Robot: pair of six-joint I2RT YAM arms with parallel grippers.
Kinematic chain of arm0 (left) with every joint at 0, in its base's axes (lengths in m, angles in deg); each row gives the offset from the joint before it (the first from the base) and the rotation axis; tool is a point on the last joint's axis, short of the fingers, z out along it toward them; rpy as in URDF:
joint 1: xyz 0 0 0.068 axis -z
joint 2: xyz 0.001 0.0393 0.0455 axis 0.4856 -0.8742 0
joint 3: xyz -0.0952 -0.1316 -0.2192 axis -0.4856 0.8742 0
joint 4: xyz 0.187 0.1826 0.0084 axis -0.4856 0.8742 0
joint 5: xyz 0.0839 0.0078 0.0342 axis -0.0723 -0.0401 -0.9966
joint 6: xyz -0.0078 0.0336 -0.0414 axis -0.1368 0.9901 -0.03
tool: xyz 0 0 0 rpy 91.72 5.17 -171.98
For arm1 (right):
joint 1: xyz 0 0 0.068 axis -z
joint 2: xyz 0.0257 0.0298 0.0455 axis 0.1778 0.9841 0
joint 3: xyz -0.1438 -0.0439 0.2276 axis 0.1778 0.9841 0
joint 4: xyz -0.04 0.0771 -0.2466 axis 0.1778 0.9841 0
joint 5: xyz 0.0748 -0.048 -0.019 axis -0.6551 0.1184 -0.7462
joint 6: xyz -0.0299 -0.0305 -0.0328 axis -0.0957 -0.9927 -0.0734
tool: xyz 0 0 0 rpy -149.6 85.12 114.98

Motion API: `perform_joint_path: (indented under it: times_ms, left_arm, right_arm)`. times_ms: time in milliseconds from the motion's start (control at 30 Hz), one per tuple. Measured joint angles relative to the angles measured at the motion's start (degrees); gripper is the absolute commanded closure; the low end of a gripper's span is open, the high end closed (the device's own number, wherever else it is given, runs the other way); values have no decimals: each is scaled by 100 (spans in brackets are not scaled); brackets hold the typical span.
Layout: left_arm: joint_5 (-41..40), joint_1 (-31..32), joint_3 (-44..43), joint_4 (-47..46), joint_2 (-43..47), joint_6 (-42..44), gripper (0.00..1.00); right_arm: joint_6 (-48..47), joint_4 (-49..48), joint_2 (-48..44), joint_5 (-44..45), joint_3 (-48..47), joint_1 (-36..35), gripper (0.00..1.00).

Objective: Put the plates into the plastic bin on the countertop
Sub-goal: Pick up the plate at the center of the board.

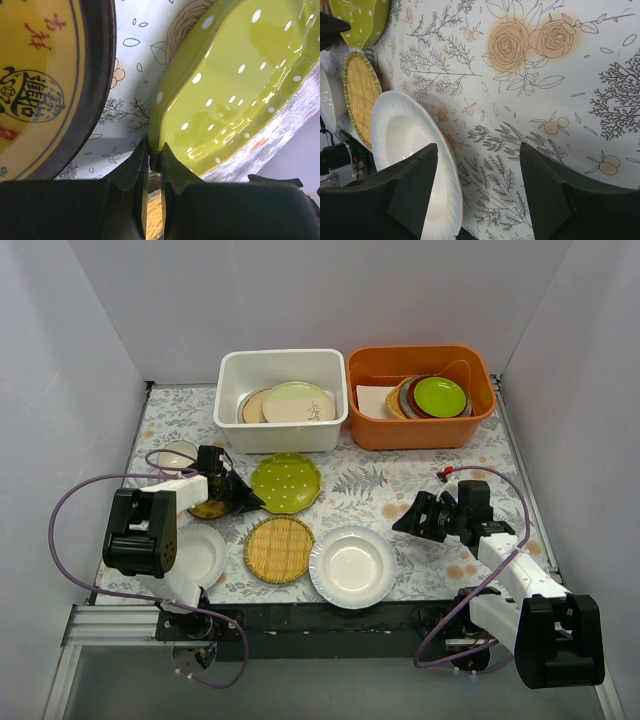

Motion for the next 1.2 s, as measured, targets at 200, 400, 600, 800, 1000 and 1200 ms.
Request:
perform_joint_path:
  times_ms: [200,400,600,800,1000,1200]
  left_arm:
    - [4,0,-13,24,2,-9,100]
    - [-22,13,-61,168,63,-13,100]
    - [-50,37,-164,525,380,-11,100]
    - [94,39,-361,706,713,-20,100]
    - [251,39,-376,901,1045,-15,100]
    - [341,39,-376,1172,1425,74,100]
  right_arm:
    - [-11,2,0,2,2,0,26]
    - [-11,2,0,4,22,0,26]
    - [-11,9,-2,20,90,0,26]
    - [-13,9,-9,24,92,0,26]
    - [-13,11,-13,24,92,0,26]
    - [-13,26,-26,28,92,0,26]
